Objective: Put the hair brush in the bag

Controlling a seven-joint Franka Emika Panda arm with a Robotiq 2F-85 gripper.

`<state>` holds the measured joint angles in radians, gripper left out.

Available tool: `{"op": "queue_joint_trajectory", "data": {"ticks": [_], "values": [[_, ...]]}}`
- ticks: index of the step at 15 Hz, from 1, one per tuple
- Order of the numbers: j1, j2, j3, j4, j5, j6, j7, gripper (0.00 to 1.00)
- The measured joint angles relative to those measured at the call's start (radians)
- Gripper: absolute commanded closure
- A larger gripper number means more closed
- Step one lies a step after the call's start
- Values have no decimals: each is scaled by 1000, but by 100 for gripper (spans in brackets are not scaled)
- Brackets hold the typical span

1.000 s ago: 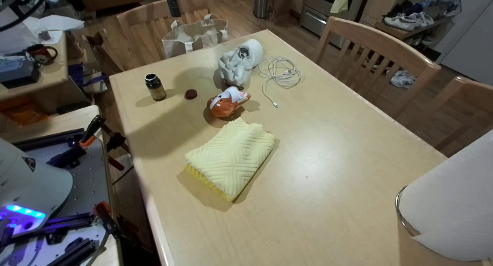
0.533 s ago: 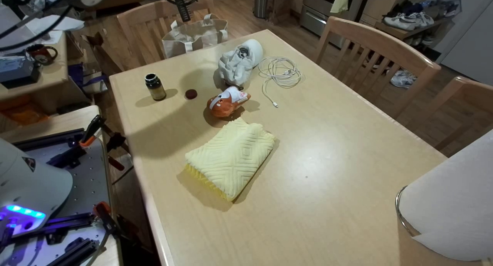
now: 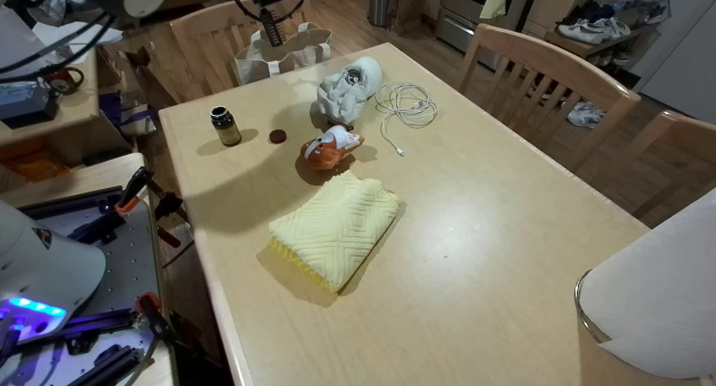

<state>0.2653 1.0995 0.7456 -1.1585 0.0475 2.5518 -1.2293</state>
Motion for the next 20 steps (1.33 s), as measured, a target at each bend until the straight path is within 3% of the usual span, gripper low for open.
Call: {"op": "queue_joint_trajectory", "data": {"ticks": [6,7,9,13,16,20], "values": [[-153,13,138,-169,47,118,-55,92],[-184,13,160,-203,52,139,-57,49],[-242,15,201,-269,60,171,-59,44],[-311,18,246,-347,61,190,-58,18],[-310,-6,230,-365,57,201,-27,2],[-211,-155,76,-368,16,198,144,0]]}}
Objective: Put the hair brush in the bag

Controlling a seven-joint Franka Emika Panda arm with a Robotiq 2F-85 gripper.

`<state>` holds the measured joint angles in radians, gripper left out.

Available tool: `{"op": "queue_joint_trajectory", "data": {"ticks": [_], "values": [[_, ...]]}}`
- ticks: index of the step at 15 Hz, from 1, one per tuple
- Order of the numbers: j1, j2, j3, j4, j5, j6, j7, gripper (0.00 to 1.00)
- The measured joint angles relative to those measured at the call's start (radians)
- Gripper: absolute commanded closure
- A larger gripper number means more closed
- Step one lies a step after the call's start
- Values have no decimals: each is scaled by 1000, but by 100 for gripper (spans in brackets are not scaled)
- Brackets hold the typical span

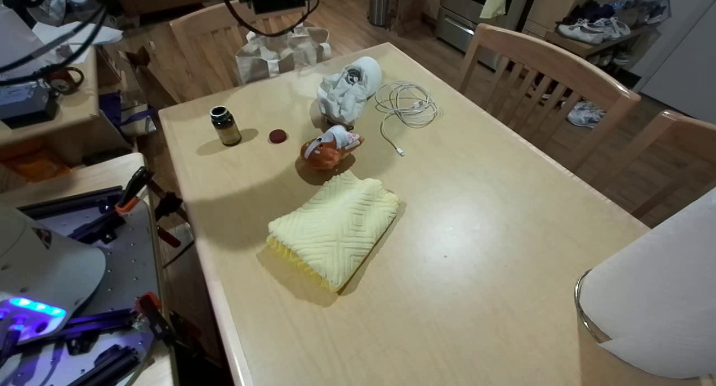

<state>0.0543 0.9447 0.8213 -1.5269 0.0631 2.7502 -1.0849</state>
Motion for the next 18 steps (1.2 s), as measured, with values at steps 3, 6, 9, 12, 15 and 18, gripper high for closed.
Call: {"op": "queue_joint_trajectory", "data": {"ticks": [3,6,9,12,15,18], "values": [[108,-129,-144,-3,-47,-12,144,0],[210,-241,-300,-33,-101,-25,291,0],[291,-326,-448,-104,-155,-30,459,0],[341,-377,-560,-182,-238,-59,631,0],[375,-408,-632,-225,-305,-148,790,0],[323,-414,-545,-234,-219,-209,775,0]]}}
